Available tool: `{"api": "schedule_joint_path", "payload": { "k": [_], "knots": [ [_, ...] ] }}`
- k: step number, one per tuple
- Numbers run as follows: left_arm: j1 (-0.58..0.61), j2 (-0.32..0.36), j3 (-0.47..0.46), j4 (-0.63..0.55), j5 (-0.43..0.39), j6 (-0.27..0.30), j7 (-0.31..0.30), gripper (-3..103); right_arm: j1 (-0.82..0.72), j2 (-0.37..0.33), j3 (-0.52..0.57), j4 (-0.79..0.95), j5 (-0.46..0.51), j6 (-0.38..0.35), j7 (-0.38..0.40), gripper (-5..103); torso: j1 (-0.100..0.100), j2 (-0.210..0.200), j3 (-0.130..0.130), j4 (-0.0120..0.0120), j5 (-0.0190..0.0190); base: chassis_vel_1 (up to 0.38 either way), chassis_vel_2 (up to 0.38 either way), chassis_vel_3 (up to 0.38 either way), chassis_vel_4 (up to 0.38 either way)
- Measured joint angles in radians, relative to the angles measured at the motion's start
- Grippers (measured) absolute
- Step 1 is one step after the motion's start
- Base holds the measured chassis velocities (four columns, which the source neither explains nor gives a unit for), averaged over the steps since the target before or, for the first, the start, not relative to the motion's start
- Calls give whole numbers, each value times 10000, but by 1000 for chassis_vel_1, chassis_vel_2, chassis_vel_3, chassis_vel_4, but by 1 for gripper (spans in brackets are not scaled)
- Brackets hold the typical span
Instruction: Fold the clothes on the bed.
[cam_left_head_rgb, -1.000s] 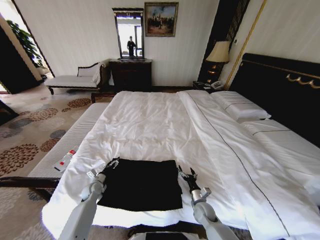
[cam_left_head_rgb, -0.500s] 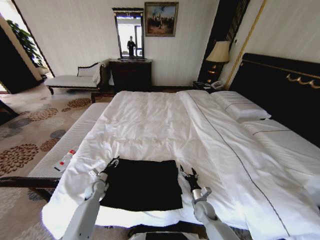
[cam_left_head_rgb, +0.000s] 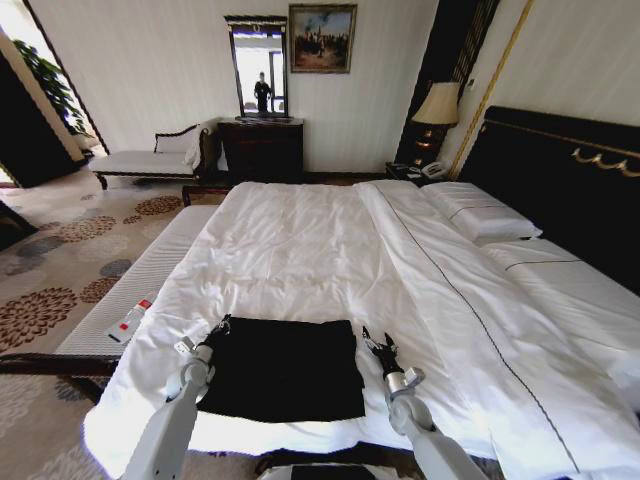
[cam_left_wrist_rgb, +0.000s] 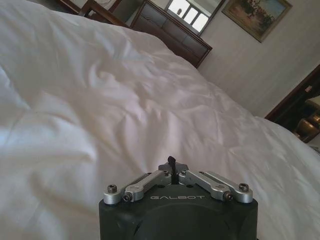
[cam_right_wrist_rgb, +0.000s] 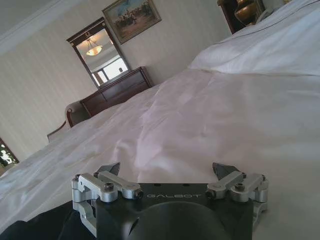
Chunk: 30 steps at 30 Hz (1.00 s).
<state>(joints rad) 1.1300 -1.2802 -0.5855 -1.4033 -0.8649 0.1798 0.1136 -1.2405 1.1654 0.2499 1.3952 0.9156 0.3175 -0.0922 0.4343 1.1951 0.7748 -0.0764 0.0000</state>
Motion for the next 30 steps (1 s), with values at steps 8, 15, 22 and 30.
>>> {"api": "schedule_joint_path", "payload": {
  "k": [8, 15, 22, 30],
  "knots": [
    [-86, 227, -33, -130, -172, 0, -99, 1, 1087, -139, -144, -1202, 1054, -493, -2062, 100, 0, 0, 0, 3, -1, 0, 0, 0, 0],
    [-52, 319, -135, -222, -288, 0, -104, 1, 1429, 17, -255, -2136, 1264, -1286, -4225, 100, 0, 0, 0, -5, -2, 0, 0, 0, 0],
    [10, 463, -186, -246, -327, -14, -100, 1, 1707, 375, -363, -2711, 1342, -1505, -4532, 101, 0, 1, -1, -3, -6, 0, 0, 0, 0],
    [7, 411, -65, -257, -233, -36, -101, 1, 2221, 841, -453, -3462, 1543, -1538, -4540, 78, -1, 1, -2, -2, -4, 0, 0, 0, 0]
  ]
}}
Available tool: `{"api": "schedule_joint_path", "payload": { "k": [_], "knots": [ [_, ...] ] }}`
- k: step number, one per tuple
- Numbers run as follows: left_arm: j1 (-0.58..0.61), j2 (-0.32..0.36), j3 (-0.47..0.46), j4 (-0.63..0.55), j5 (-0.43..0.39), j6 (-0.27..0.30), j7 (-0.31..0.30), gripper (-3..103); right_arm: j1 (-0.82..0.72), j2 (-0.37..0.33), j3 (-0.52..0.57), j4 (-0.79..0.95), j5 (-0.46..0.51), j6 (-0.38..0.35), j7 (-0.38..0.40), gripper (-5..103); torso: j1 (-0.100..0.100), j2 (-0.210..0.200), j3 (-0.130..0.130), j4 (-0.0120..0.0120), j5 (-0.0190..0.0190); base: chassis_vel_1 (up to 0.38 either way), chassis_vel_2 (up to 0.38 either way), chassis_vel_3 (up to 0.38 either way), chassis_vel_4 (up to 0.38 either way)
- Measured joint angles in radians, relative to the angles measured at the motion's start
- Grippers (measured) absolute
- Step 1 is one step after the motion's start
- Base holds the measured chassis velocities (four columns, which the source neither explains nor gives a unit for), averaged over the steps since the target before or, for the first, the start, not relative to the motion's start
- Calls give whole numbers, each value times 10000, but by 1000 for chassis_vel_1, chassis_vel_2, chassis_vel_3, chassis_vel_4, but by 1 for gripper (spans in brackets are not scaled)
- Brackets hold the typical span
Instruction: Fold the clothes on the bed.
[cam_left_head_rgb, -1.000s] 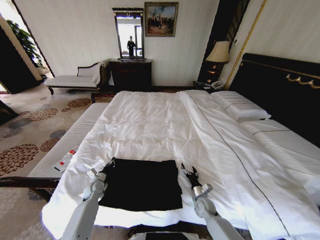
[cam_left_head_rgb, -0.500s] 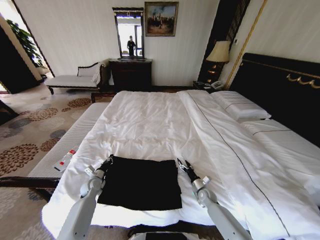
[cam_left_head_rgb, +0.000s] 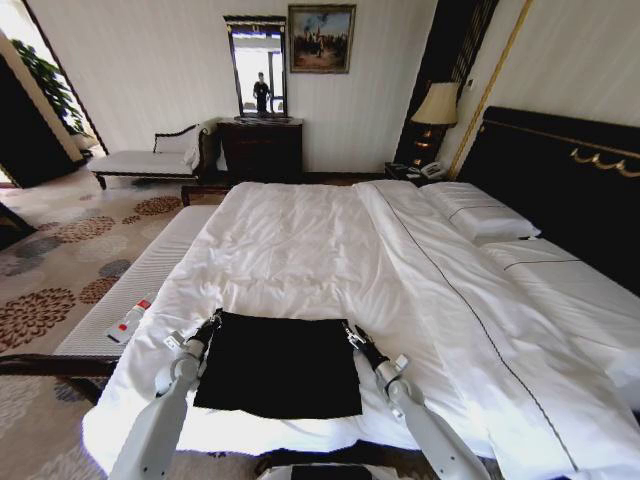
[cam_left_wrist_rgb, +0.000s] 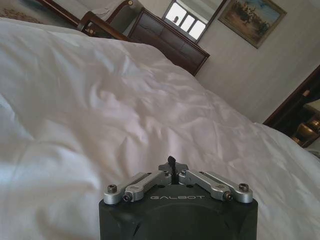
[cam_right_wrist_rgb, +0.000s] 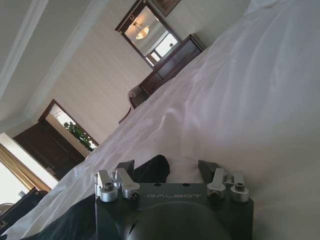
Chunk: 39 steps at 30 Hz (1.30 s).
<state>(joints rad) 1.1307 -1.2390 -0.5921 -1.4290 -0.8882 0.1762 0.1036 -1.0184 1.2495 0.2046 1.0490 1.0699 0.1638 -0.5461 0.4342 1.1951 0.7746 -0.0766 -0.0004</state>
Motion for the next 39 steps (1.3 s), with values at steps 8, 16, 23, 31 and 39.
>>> {"api": "schedule_joint_path", "payload": {
  "k": [8, 16, 23, 31, 39],
  "knots": [
    [28, 0, 6, -43, 22, -6, -5, 1, -39, -47, -22, 29, 40, -4, -80, 44, 0, 0, 1, 6, 6, 0, 0, 0, 0],
    [87, -41, 2, -134, 70, -21, -9, 1, -62, -48, 5, 86, 192, 275, -417, 18, 1, -1, 2, 1, 6, 0, 0, 0, 0],
    [281, -120, -87, -594, -2, -22, -36, 1, -372, -60, 61, 974, 570, 634, -664, 1, 1, -2, 3, 0, 6, 0, 0, 0, 0],
    [1117, -343, -839, -2420, -626, 25, -109, 1, -1712, -616, 679, 3742, 1670, 884, -1743, 0, 6, -4, 4, 1, 3, 0, 0, 0, 0],
    [1762, -267, -1214, -3544, -760, 104, -166, 1, -2270, -1012, 1157, 4458, 1427, 1005, -1978, 0, -5, 0, -1, 1, 4, 0, 0, 0, 0]
  ]
}}
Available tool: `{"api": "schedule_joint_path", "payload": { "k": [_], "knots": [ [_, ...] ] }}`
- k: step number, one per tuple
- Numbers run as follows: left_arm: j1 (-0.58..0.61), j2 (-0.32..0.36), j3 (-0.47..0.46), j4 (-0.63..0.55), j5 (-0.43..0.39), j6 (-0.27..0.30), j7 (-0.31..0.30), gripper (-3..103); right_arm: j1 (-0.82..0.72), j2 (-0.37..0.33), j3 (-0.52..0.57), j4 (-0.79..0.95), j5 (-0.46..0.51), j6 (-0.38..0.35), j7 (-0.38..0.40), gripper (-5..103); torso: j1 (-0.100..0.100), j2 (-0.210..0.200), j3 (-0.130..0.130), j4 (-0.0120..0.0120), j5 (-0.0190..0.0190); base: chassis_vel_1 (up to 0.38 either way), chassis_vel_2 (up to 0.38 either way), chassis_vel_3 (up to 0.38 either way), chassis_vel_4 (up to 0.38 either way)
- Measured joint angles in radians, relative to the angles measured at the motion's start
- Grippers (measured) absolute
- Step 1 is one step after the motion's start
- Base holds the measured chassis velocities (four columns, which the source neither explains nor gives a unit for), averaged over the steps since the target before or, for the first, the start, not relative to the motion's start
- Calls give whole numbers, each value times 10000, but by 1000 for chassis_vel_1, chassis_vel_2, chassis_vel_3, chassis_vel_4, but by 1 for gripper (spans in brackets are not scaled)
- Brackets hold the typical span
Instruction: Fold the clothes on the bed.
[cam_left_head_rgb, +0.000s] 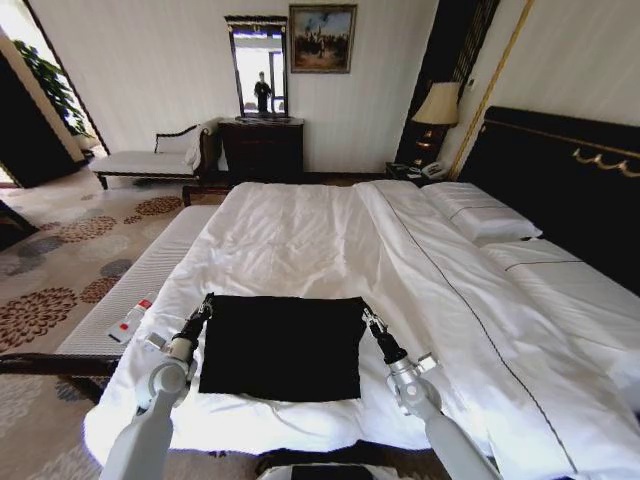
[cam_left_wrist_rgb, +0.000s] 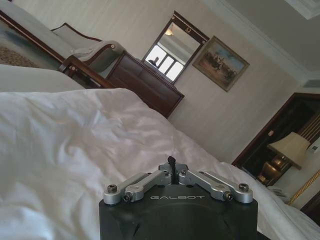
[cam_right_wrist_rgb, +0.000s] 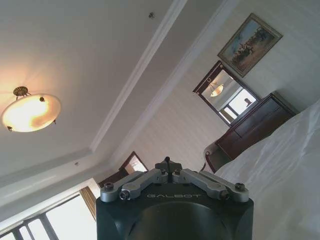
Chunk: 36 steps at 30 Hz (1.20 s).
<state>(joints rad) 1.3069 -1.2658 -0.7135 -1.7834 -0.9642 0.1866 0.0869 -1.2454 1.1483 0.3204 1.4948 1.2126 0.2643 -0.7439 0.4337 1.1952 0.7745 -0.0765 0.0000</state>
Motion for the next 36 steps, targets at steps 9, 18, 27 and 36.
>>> {"api": "schedule_joint_path", "payload": {
  "k": [9, 18, 27, 36],
  "knots": [
    [502, 93, -674, -1482, -717, 19, -235, 1, -310, 2, 393, 1423, 148, 34, 241, 0, 7, -2, 2, 1, 0, 0, 0, 0, 0],
    [2512, -140, -2619, -5348, -2579, 147, -319, 1, -1972, -258, 2125, 5638, 871, -35, 647, 0, 4, 0, 0, 1, 1, 0, 0, 0, 0],
    [3840, -349, -4038, -7119, -3375, 167, -426, 1, -3726, -68, 3389, 7830, 441, 75, 1185, 0, 3, 0, -1, -2, 2, 0, 0, 0, 0],
    [3407, -90, -2974, -6213, -1778, 377, -742, 1, -2627, -505, 2486, 7694, -553, -1332, 5791, 0, 1, 2, 0, 6, -5, 0, 0, 0, 0]
  ]
}}
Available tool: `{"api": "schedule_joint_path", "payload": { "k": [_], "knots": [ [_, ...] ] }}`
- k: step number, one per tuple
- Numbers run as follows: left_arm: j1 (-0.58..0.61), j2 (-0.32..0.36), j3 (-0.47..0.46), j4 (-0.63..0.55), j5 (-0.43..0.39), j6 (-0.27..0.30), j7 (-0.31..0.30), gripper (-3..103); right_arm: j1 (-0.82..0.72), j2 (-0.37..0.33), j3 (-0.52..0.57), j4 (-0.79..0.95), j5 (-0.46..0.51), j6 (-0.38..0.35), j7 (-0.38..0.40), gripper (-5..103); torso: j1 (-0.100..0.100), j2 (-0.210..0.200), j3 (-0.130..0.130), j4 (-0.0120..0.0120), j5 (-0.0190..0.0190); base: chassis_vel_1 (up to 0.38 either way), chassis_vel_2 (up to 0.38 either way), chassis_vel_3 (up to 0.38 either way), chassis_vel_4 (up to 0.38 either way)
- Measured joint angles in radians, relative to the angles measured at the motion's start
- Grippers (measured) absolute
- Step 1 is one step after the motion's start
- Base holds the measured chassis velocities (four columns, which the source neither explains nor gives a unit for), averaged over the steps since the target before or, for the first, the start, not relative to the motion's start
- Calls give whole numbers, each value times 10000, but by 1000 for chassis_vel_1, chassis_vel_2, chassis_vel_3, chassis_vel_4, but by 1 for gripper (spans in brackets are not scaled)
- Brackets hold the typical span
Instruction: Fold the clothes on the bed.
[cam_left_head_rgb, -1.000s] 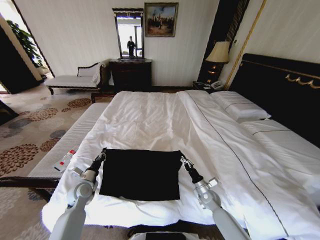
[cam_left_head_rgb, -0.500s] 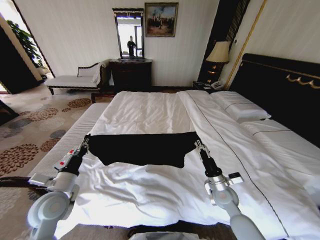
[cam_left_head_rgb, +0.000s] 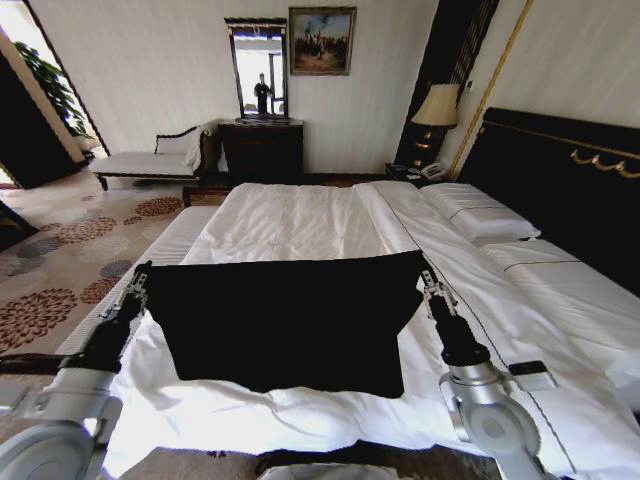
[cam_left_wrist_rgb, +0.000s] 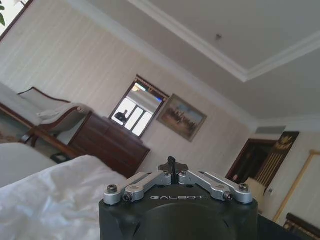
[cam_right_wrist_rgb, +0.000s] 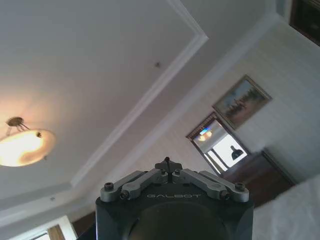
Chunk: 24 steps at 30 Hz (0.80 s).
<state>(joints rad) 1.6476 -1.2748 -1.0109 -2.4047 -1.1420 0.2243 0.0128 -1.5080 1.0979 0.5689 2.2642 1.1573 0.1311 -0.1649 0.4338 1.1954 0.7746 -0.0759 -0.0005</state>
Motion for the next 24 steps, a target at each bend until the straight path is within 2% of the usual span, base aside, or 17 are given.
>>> {"api": "schedule_joint_path", "payload": {
  "k": [1, 3, 4, 5, 6, 7, 8, 10, 12, 14, 17, 24],
  "knots": [
    [-503, 208, 532, 955, 584, 29, -19, 1, 600, -9, -540, -907, -350, -282, 506, 0, 1, 0, 2, 1, 5, 0, 0, 0, 0],
    [-1929, 696, 1826, 3827, 1656, 40, -38, 1, 2086, 244, -1903, -3733, -1014, -421, 883, 0, 7, -5, 7, -10, 1, 0, 0, 0, 0],
    [-1929, 696, 1826, 3827, 1656, 40, -38, 1, 2086, 244, -1903, -3733, -1014, -421, 883, 0, 7, -5, 7, -10, 1, 0, 0, 0, 0],
    [-2463, 813, 2209, 4798, 1894, -1, -21, 1, 2718, 423, -2422, -4880, -1203, -372, 880, 0, 9, -8, 7, -7, 3, 0, 0, 0, 0],
    [-3377, 924, 2790, 6334, 2201, -98, -4, 1, 3521, 722, -2991, -6419, -1403, -235, 695, 0, 12, -8, 8, 1, 5, 0, 0, 0, 0],
    [-3755, 946, 3024, 6924, 2301, -146, -10, 1, 3814, 869, -3183, -7019, -1485, -160, 570, 0, 13, -9, 9, 3, 2, 0, 0, 0, 0],
    [-3755, 946, 3024, 6924, 2301, -146, -10, 1, 3814, 869, -3183, -7019, -1485, -160, 570, 0, 13, -9, 9, 3, 2, 0, 0, 0, 0],
    [-5183, 943, 3770, 8956, 2423, -353, 130, 1, 4784, 1382, -3611, -8904, -1751, 181, 19, 0, 15, -9, 9, -5, 2, 0, 0, 0, 0],
    [-5911, 885, 4066, 9977, 2310, -503, 324, 1, 5193, 1576, -3680, -9685, -1768, 336, -235, 0, 12, -8, 6, -10, 3, 0, 0, 0, 0],
    [-6050, 876, 4121, 10203, 2247, -531, 361, 1, 5276, 1608, -3682, -9836, -1762, 384, -288, 0, 11, -8, 5, -10, 3, 0, 0, 0, 0],
    [-6273, 869, 4212, 10625, 1679, -657, 754, 1, 5353, 1631, -3609, -10026, -1652, 660, -563, 0, 7, -6, 4, -2, 7, 0, 0, 0, 0],
    [-5325, 848, 3849, 9766, 930, -763, 1405, 1, 4340, 1284, -3293, -8710, -1068, 964, -1081, 0, 5, -3, 1, -4, 5, 0, 0, 0, 0]
  ]
}}
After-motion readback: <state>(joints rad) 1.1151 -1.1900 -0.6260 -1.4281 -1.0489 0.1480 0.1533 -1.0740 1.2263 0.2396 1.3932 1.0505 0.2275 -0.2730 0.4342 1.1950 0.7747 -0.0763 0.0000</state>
